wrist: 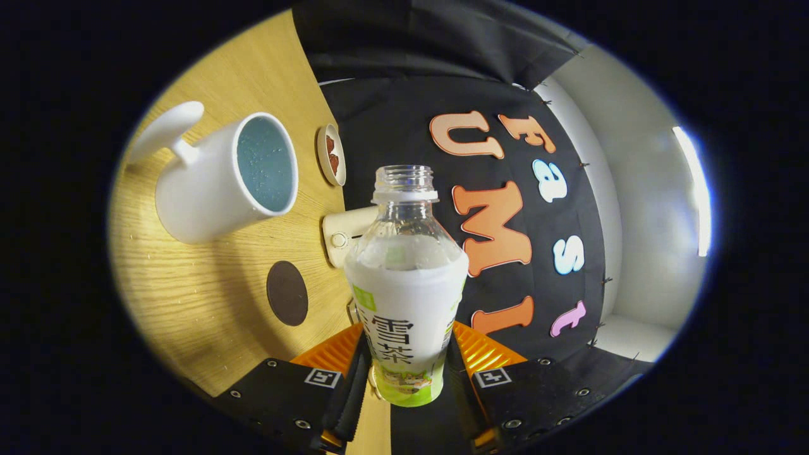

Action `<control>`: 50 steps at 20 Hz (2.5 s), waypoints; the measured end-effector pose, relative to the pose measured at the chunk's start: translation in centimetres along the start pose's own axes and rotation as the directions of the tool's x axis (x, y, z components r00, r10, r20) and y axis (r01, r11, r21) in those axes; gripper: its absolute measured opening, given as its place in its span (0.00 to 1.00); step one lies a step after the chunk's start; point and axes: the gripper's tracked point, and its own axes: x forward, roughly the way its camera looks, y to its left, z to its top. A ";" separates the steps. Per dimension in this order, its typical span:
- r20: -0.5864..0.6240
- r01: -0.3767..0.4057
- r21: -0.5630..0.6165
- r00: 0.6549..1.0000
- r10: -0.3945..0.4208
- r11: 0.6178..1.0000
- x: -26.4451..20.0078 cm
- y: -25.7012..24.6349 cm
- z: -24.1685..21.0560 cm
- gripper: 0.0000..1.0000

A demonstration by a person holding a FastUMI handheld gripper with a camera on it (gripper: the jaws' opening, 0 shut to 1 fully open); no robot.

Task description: Take the bottle from table, then pour the juice into the cup, finally place the bottle on the coaster

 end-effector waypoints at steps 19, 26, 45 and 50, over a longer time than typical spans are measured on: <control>0.086 0.066 -0.269 0.995 -0.044 0.961 0.6 -0.2 1.5 0.62; 0.093 0.087 -0.300 0.994 -0.062 0.950 1.4 -0.9 1.0 0.62; 0.134 0.138 -0.383 0.987 -0.093 0.914 1.4 -2.8 1.4 0.62; 0.145 0.150 -0.419 0.985 -0.097 0.896 1.6 -3.1 1.3 0.62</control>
